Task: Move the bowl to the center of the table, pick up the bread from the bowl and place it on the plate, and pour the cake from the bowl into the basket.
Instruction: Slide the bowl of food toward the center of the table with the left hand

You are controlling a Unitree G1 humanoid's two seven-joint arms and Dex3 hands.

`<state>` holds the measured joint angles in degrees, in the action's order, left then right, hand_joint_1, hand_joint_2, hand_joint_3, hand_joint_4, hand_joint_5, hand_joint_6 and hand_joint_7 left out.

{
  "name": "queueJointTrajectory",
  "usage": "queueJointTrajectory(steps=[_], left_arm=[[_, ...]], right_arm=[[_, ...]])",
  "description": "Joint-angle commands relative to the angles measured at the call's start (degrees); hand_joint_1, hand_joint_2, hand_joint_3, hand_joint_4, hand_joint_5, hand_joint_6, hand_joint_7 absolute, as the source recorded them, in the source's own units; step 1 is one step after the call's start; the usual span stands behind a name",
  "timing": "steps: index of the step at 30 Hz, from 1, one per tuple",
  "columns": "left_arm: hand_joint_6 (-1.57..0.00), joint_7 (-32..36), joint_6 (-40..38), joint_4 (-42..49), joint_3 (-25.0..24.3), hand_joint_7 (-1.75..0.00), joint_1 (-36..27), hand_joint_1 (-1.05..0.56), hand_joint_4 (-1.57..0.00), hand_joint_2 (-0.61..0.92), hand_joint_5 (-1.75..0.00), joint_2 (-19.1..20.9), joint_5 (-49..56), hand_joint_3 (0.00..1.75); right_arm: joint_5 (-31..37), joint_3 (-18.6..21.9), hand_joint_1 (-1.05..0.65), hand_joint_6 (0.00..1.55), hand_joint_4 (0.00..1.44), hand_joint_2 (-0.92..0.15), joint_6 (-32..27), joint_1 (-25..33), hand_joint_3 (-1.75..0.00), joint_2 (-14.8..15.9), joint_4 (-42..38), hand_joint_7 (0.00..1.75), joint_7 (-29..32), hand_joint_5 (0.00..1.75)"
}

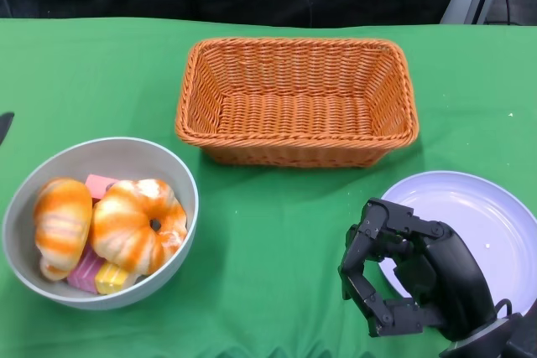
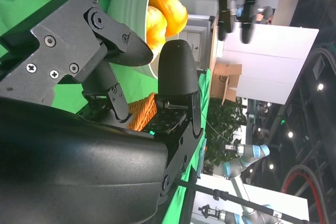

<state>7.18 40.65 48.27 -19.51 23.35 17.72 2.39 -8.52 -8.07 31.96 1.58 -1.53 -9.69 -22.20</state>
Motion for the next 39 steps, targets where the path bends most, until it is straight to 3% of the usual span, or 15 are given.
queueJointTrajectory(steps=[1,9,12,16,20,32,39], left_arm=[[-0.54,0.2,-5.6,2.5,1.0,0.0,1.9,-0.29,-0.59,0.92,0.0,1.1,-0.5,0.16],[-0.47,0.7,-14.2,8.4,3.7,0.0,3.7,-0.3,-0.51,0.92,0.0,1.9,0.0,0.15],[-0.45,-0.1,-15.2,10.4,3.5,0.0,4.3,-0.33,-0.56,0.92,-0.03,1.9,-1.0,0.15],[-0.39,-1.4,-17.5,11.3,4.9,0.0,4.5,-0.37,-0.43,0.92,0.0,2.4,-0.7,0.18],[-0.29,-4.3,-21.6,9.9,7.1,0.0,4.2,-0.44,-0.31,0.92,0.0,2.8,-0.2,0.24],[-0.19,-10.3,-28.7,4.6,11.7,0.0,2.2,-0.49,-0.22,0.92,0.0,3.1,0.5,0.33],[-0.16,-13.7,-38.0,-3.6,14.9,0.0,0.4,-0.51,-0.21,0.92,0.0,3.6,1.4,0.4]], right_arm=[[-0.2,0.2,-0.09,0.68,0.76,-0.46,0.2,0.0,-1.15,0.4,0.4,1.43,0.1,1.69],[-0.3,0.1,-0.09,0.68,0.76,-0.46,0.3,0.0,-1.14,0.3,0.5,1.44,0.0,1.69],[0.2,0.1,-0.1,0.68,0.76,-0.45,0.9,-0.2,-1.15,0.3,0.2,1.44,0.3,1.69],[0.2,0.2,-0.09,0.69,0.77,-0.45,1.1,-0.3,-1.16,0.3,0.0,1.44,0.4,1.68],[-0.2,0.1,-0.09,0.68,0.76,-0.45,0.2,-0.1,-1.17,0.3,0.5,1.43,0.2,1.69],[0.2,0.0,-0.08,0.69,0.77,-0.44,0.5,-0.2,-1.17,0.1,0.6,1.43,0.9,1.68],[0.6,-0.1,-0.1,0.69,0.77,-0.45,-0.1,-0.1,-1.16,0.2,1.0,1.43,1.3,1.67]])
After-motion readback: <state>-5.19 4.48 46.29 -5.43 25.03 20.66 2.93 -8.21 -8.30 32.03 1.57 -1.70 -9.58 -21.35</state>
